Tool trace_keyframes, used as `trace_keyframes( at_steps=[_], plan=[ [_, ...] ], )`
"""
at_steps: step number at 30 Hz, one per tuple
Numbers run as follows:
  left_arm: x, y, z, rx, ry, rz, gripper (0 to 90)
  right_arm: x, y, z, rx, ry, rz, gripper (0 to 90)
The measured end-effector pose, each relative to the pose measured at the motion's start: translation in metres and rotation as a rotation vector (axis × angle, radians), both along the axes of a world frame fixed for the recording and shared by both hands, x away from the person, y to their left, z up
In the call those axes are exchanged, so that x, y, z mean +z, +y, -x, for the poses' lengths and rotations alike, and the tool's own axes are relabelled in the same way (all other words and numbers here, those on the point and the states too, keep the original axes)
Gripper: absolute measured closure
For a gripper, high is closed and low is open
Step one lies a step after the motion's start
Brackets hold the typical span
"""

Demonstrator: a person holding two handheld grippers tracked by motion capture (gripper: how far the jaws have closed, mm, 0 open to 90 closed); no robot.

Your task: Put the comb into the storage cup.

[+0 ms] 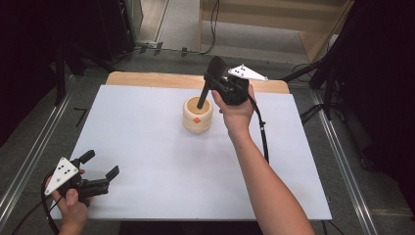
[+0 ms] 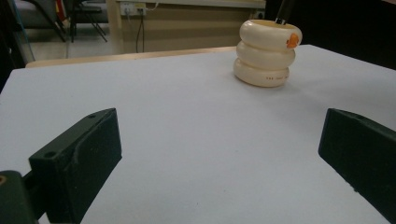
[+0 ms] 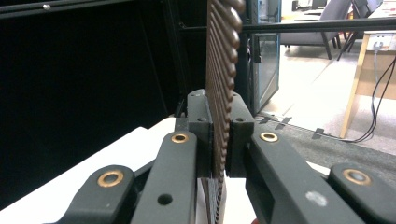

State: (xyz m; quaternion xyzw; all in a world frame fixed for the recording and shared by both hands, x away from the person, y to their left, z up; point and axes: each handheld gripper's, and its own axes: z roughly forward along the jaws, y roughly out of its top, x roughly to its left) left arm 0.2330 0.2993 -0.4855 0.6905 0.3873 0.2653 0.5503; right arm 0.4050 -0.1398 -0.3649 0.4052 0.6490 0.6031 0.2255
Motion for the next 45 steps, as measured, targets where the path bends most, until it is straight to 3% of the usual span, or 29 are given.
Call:
trace_keyframes(
  at_steps=[45],
  plan=[
    [0.0, 0.0, 0.001, 0.002, -0.007, -0.008, 0.0, -0.041, 0.028, -0.011, 0.03, 0.094, 0.048, 82.4]
  ],
)
